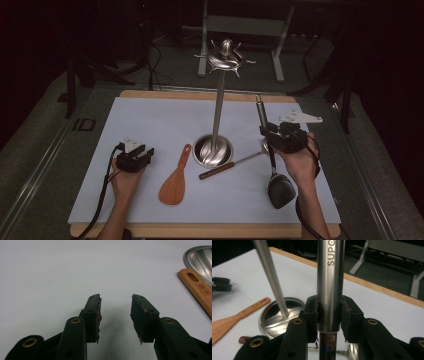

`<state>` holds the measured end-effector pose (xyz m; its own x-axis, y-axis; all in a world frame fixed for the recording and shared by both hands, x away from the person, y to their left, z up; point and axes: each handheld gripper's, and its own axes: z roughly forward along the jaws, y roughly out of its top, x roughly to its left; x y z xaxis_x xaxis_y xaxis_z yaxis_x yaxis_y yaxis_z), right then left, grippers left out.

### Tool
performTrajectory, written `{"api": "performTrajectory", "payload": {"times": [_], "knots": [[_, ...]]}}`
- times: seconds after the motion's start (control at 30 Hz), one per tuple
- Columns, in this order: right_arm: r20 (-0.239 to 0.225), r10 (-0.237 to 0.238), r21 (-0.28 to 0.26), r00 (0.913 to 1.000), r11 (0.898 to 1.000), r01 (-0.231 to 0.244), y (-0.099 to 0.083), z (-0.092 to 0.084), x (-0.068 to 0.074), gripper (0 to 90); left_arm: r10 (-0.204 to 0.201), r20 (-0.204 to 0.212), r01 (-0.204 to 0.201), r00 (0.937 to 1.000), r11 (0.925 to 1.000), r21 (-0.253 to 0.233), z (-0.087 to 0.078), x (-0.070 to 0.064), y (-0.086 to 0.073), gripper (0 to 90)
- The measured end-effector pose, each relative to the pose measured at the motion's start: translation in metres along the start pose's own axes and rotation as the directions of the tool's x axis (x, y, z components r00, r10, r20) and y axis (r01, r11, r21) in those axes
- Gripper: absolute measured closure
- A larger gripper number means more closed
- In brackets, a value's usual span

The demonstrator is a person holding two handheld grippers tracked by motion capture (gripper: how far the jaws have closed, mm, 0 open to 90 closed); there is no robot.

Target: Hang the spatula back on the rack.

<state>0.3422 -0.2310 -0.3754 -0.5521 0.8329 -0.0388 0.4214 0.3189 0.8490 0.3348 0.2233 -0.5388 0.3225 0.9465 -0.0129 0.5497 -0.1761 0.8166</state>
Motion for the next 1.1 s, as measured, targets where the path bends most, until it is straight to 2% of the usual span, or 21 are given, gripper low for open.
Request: {"api": "performTrajectory", "payload": {"times": [0.53,1.1], "knots": [[-0.039,-0.043,-0.101,0.9983,0.994,0.039,0.009,-0.007,0.016,69.3,0.003,-0.001,-0.003,1.0000,1.0000,-0.001,0.001,-0.001,0.000,60.0],[-0.057,-0.093,-0.193,0.9940,0.978,0.081,0.018,-0.011,0.038,69.4,0.005,-0.004,-0.005,1.0000,1.0000,0.003,0.001,-0.001,0.000,60.0]]}}
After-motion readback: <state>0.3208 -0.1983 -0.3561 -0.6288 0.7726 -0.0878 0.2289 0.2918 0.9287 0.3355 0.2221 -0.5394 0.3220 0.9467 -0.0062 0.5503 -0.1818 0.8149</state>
